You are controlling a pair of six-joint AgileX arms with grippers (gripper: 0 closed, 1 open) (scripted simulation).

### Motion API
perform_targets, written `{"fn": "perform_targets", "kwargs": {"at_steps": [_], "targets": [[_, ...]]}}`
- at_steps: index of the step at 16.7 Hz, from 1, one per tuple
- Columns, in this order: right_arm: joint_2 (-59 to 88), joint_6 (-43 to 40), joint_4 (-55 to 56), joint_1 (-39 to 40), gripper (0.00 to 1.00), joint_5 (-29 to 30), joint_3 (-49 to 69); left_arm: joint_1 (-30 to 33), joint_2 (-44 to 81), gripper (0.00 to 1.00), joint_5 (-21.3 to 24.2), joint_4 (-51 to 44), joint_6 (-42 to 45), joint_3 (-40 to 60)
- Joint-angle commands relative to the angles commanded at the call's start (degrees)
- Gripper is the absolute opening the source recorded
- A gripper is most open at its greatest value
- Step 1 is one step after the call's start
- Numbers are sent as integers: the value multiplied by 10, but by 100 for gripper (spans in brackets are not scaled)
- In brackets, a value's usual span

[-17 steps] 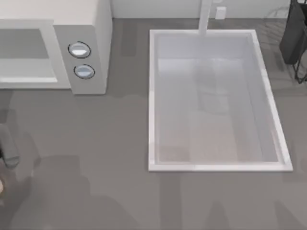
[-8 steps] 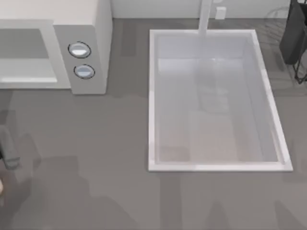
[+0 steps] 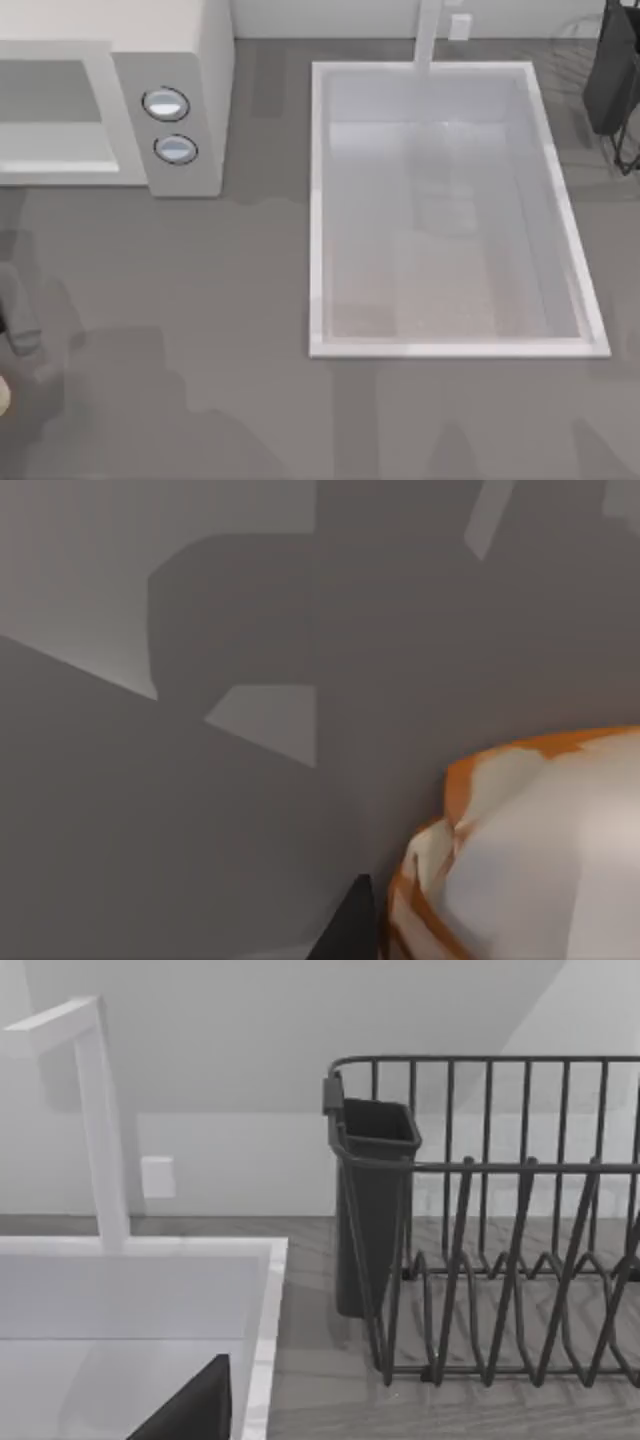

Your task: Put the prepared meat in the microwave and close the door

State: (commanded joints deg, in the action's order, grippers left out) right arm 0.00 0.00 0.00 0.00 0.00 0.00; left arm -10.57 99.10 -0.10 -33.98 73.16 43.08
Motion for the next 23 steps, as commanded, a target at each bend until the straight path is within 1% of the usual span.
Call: {"fn": "perform_targets", "kwargs": {"at_steps": [7, 8, 10, 12, 16, 18, 20, 23], "targets": [[0, 0, 0, 0, 100, 0, 0, 0, 0, 0, 0, 0, 0, 0], [0, 0, 0, 0, 100, 0, 0, 1, -39, 0, 7, -56, -14, 19], [0, 0, 0, 0, 100, 0, 0, 1, -41, 0, 6, -66, -13, 28], [0, 0, 0, 0, 100, 0, 0, 1, -53, 0, 6, -99, -11, 52], [0, 0, 0, 0, 100, 0, 0, 3, -94, 0, 6, -228, -12, 118], [0, 0, 0, 0, 100, 0, 0, 3, -116, 0, 6, -277, -14, 150], [0, 0, 0, 0, 100, 0, 0, 3, -133, 0, 6, -302, -17, 169], [0, 0, 0, 0, 100, 0, 0, 3, -135, 0, 6, -305, -18, 172]]}}
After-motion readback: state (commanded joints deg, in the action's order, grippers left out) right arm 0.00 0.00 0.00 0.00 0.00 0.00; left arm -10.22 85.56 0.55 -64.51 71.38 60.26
